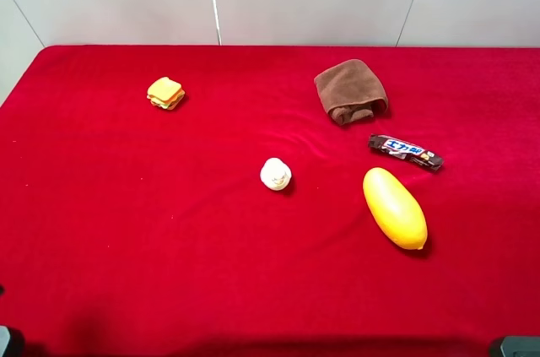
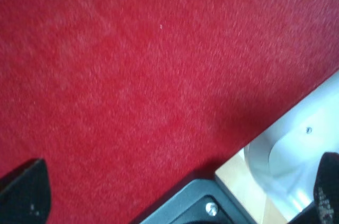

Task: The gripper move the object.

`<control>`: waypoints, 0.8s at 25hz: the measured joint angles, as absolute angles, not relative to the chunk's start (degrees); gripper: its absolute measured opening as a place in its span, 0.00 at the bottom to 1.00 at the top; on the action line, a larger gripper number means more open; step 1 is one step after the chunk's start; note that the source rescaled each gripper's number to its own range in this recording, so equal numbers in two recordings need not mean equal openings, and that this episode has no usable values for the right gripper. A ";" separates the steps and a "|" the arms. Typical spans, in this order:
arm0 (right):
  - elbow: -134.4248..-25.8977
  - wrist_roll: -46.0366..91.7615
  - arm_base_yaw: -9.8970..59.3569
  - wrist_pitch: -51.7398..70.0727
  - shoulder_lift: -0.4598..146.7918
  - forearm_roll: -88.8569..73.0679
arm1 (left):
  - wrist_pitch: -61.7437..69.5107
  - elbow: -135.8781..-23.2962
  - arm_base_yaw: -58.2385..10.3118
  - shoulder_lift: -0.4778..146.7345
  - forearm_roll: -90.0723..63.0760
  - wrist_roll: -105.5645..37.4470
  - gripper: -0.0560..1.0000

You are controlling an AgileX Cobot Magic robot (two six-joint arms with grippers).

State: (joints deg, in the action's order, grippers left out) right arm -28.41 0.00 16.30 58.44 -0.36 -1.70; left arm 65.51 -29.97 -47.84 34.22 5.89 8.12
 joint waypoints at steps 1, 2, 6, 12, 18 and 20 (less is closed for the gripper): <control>-28.41 0.00 16.30 58.44 -0.36 -1.70 | 65.51 -29.97 -47.84 32.97 5.89 8.12 1.00; -28.41 0.00 16.30 58.44 -0.36 -1.70 | 65.51 -29.95 -47.84 31.93 5.89 8.24 1.00; -28.41 0.00 16.30 58.44 -0.36 -1.70 | 65.64 -29.65 -47.84 27.57 7.12 9.92 1.00; -28.41 0.00 16.30 58.44 -0.36 -1.70 | 65.69 -29.58 -47.36 22.56 9.95 12.04 1.00; -28.41 0.00 16.30 58.44 -0.36 -1.70 | 64.52 -29.28 -36.69 19.78 9.61 12.53 1.00; -28.41 0.00 16.30 58.44 -0.36 -1.70 | 62.54 -28.17 -31.96 18.86 8.06 12.47 1.00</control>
State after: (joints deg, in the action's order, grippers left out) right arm -28.41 0.00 16.30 58.44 -0.36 -1.70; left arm 62.54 -28.17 -31.96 18.86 8.06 12.47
